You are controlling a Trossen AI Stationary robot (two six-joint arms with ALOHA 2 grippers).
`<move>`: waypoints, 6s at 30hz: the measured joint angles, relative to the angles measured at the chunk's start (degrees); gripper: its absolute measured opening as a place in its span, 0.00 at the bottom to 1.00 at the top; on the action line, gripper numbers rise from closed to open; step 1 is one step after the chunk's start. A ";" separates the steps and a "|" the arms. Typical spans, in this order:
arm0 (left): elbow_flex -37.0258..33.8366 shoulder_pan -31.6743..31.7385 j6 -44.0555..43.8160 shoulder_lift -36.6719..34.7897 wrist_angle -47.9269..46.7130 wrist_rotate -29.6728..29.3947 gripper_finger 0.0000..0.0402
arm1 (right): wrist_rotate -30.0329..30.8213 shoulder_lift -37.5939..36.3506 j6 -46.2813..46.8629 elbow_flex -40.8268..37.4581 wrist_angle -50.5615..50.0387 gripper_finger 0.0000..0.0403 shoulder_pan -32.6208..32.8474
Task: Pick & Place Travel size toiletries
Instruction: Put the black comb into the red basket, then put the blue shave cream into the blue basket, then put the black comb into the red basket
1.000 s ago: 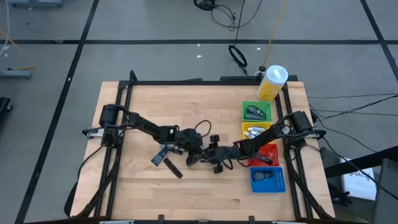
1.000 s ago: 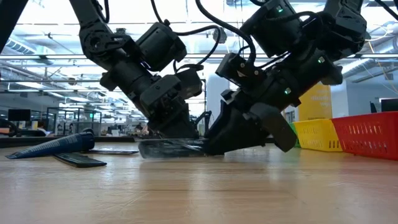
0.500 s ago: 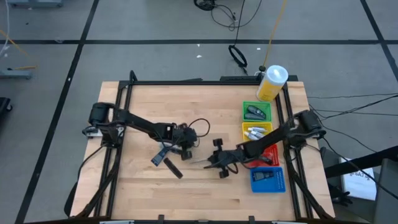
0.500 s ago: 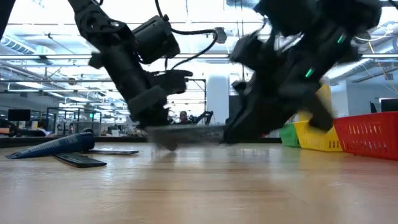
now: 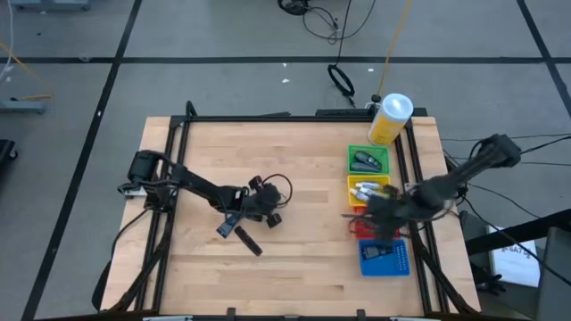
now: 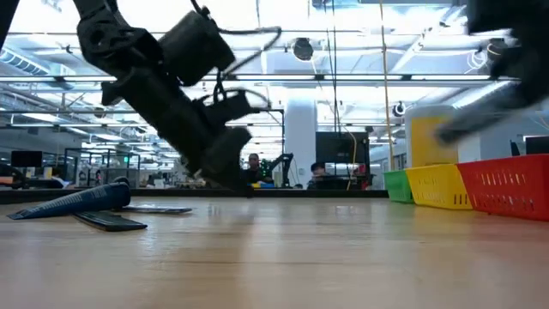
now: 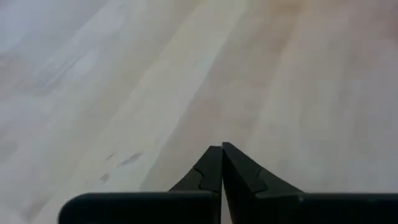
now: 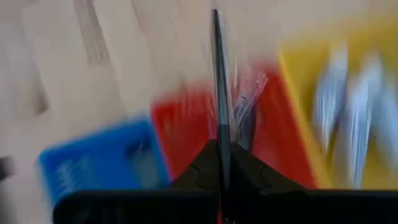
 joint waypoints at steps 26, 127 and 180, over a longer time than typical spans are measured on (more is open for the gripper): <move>-0.24 -3.33 4.40 -6.31 -1.34 -0.06 0.04 | 3.15 -20.84 12.41 -10.99 4.71 0.54 -1.62; -0.19 -5.71 13.27 -24.41 -5.61 -4.75 0.69 | 31.14 11.64 -38.89 -21.33 85.01 0.10 -17.72; -18.80 -12.28 -8.30 -12.02 17.79 -21.75 0.48 | -26.24 -6.01 22.71 -17.35 49.93 0.50 -0.39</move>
